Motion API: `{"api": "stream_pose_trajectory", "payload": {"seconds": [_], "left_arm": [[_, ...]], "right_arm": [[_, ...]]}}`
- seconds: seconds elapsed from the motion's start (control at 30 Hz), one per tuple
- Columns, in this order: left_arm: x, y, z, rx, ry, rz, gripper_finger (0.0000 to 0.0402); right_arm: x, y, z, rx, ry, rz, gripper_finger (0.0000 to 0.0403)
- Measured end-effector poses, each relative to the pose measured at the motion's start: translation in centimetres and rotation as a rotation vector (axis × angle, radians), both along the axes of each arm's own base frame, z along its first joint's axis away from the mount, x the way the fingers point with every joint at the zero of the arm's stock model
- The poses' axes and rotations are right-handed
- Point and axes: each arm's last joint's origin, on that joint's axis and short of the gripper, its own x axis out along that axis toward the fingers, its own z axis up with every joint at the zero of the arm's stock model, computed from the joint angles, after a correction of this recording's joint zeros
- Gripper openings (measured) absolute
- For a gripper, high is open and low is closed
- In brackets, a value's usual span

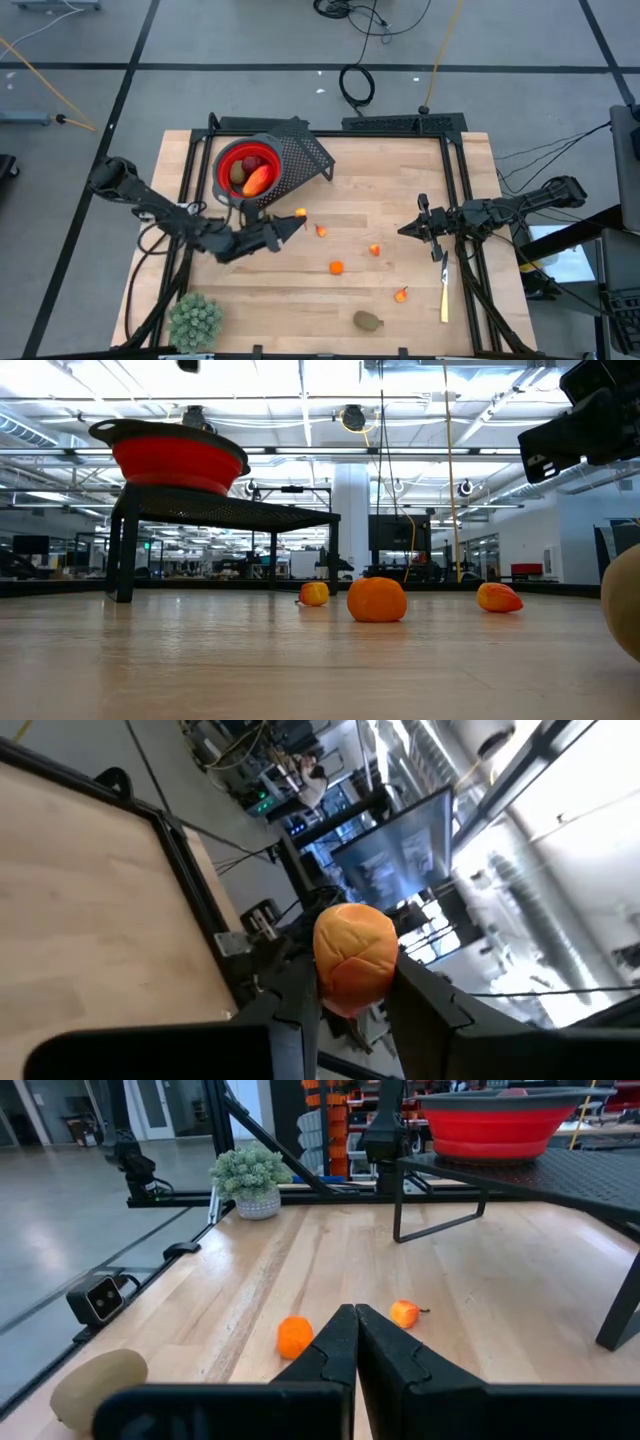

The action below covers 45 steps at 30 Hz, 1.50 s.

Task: Pick & Place Fruit
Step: Put the peach into the red strainer bowl on the shelf

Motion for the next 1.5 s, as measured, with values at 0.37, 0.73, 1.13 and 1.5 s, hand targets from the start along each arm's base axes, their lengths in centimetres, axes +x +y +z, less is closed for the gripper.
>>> {"api": "stream_pose_trajectory", "payload": {"seconds": [0.37,0.73,1.13,1.5], "left_arm": [[1.2,7.0,0.7,0.132,0.124,-0.081,0.0088],[-0.5,11.5,7.0,0.338,0.575,-0.067,0.0088],[-4.4,13.9,9.1,0.363,1.003,0.028,0.0088],[-7.9,15.2,6.9,0.144,1.359,0.094,0.0088]], "right_arm": [[0.0,0.0,0.0,-0.029,-0.004,-0.001,0.0],[0.0,0.0,0.0,-0.023,-0.005,-0.005,0.0],[0.0,-0.1,0.0,-0.026,-0.004,-0.03,0.0],[0.0,-0.2,0.0,-0.032,-0.006,-0.08,0.0]]}}
